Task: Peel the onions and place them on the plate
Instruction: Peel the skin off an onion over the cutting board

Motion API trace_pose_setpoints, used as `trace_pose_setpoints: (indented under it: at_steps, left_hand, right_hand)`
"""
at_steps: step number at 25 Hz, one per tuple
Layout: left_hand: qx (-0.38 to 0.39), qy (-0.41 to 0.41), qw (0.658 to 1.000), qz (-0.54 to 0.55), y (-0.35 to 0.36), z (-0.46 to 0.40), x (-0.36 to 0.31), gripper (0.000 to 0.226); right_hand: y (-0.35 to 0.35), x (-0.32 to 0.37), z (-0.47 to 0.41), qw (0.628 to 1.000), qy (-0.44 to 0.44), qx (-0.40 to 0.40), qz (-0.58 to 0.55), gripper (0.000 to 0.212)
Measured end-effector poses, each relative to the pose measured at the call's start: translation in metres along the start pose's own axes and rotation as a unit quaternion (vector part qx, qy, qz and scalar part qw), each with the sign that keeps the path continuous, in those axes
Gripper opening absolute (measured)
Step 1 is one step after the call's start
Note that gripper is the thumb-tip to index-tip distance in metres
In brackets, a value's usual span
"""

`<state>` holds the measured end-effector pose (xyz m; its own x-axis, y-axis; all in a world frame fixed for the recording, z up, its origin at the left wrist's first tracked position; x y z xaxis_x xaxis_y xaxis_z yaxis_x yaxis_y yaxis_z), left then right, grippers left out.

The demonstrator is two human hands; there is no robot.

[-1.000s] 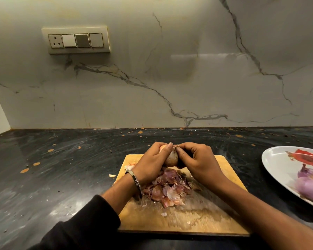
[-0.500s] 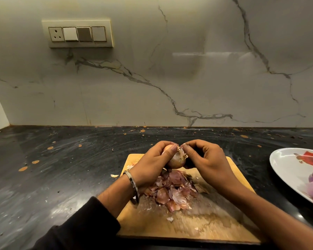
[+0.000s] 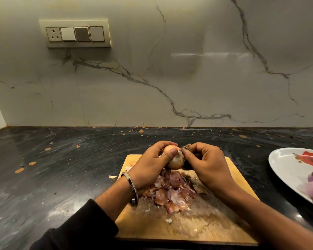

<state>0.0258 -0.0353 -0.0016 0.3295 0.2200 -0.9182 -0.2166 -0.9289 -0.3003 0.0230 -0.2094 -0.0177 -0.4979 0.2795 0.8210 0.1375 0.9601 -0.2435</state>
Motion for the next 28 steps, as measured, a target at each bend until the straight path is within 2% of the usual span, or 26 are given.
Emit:
trace_pose_setpoints:
  at_steps: [3,7,12,15,17,19,23,25,28]
  left_hand:
    - [0.002,-0.006,1.000,0.011,-0.001,-0.001,0.001,0.032]
    - [0.035,-0.037,0.995,0.089,-0.006,0.001,-0.003,0.034]
    - [0.047,-0.043,0.992,0.110,-0.004,0.001,-0.004,0.033]
    - [0.053,-0.054,0.980,0.182,-0.004,0.001,-0.003,0.031]
    - [0.060,-0.060,0.967,0.239,-0.005,0.002,-0.004,0.034]
    - [0.060,-0.060,0.959,0.269,-0.006,0.003,-0.007,0.038]
    - [0.033,-0.075,0.955,0.284,-0.009,0.004,-0.010,0.039]
    - [0.019,-0.087,0.958,0.274,-0.009,0.003,-0.009,0.036]
    - [0.006,-0.096,0.962,0.257,-0.010,0.002,-0.005,0.028]
  right_hand:
    - [0.001,0.001,0.002,1.000,-0.003,-0.014,0.012,0.011]
    - [-0.002,0.002,0.000,0.998,0.035,-0.011,-0.047,0.009]
    - [-0.003,0.005,0.001,0.999,-0.004,-0.048,0.000,0.005]
    - [-0.006,0.002,-0.003,0.997,0.033,-0.066,-0.019,0.007]
    - [-0.006,0.001,-0.002,0.997,0.052,-0.048,-0.004,0.010]
    - [-0.007,0.001,-0.002,0.996,0.035,-0.019,0.081,0.013]
    - [-0.008,0.006,-0.003,0.967,0.000,0.069,0.247,0.023]
    - [-0.007,0.012,-0.002,0.964,-0.015,0.101,0.245,0.022]
    - [-0.008,0.015,0.000,0.973,-0.029,0.096,0.207,0.012]
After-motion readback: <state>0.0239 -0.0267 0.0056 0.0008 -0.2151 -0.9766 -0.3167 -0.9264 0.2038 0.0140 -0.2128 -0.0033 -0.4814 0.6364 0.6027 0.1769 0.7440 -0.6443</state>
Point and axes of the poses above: each hand's wrist, its own z-axis away from the middle knuckle, its own y-axis out of the palm, x = y × z, the point moved 1 cm from there along -z, towards the middle knuckle, and after that the axes turned 1 degree about -x, right-handed, at the moved point
